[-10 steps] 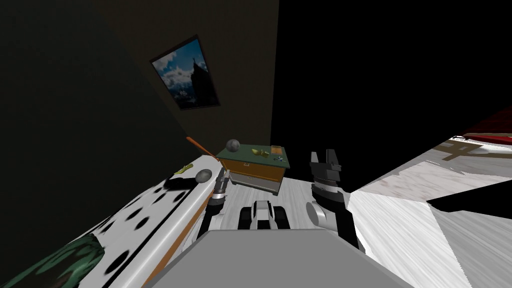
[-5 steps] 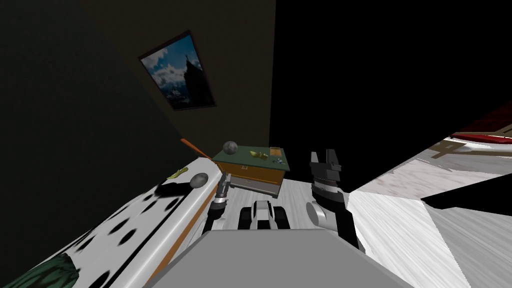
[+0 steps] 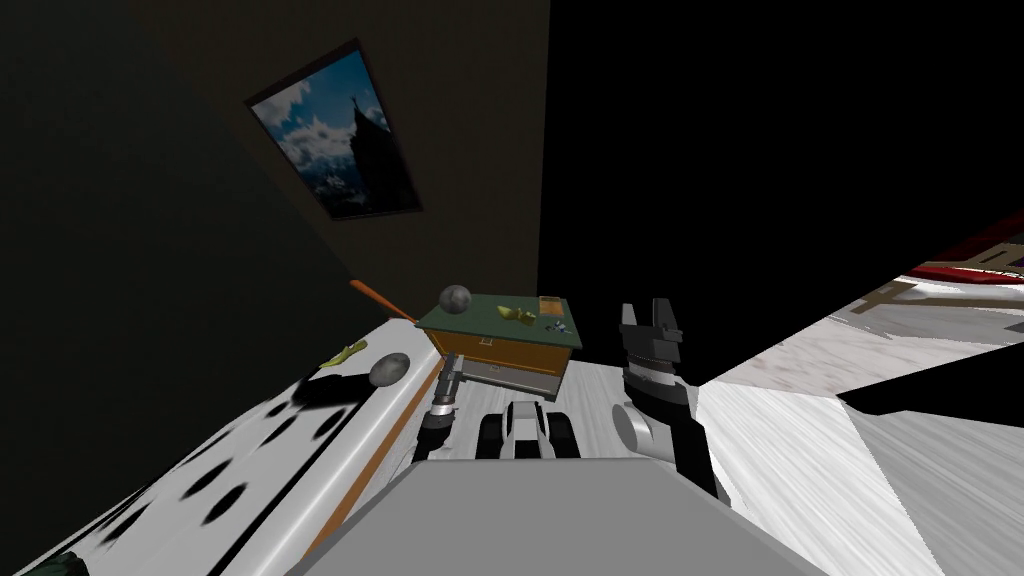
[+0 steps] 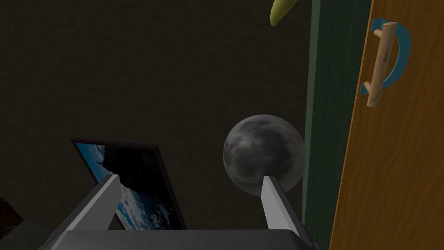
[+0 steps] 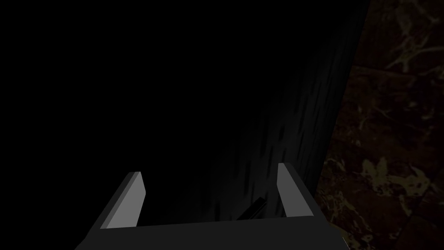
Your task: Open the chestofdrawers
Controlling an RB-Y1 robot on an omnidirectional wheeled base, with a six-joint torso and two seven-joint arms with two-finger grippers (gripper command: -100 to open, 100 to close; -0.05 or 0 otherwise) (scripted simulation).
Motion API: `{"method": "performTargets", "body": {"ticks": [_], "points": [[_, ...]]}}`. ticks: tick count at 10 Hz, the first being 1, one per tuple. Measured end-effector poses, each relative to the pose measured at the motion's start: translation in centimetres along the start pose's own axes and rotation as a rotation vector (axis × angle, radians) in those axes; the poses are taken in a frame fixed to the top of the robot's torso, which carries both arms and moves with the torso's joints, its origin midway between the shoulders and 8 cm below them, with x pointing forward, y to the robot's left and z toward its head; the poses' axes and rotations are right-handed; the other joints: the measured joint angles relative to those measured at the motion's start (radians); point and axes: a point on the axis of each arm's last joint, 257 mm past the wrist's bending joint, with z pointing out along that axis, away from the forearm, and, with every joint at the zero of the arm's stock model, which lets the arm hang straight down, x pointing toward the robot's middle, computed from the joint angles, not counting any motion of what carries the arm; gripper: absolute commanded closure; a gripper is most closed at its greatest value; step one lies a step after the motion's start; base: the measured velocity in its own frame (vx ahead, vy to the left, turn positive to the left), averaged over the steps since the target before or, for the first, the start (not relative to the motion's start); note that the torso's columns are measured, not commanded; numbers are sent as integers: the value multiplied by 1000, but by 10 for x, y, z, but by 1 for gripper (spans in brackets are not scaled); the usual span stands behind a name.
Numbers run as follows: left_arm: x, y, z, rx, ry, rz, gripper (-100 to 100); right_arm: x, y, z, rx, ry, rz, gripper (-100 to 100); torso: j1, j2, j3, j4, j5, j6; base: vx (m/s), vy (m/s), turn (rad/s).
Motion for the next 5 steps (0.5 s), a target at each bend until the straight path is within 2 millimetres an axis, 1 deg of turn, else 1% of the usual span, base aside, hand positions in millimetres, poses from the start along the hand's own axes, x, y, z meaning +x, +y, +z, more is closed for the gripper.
{"method": "performTargets", "body": {"ticks": [1,2,5], "points": [[2,7,-6,-9,1,-3,-100,0,0,0,0,0,0,0,-1,-2,-1,0,0,0,137,0,-101],[6,12,-13,-11,2,-9,-100,0,0,0,0,0,0,0,0,-5,-3,-1,0,0,105,4,-29],[11,29,-30,-43,4,-17,-100,0,0,0,0,0,0,0,0,1,1,0,0,0,73,2,-43]]}}
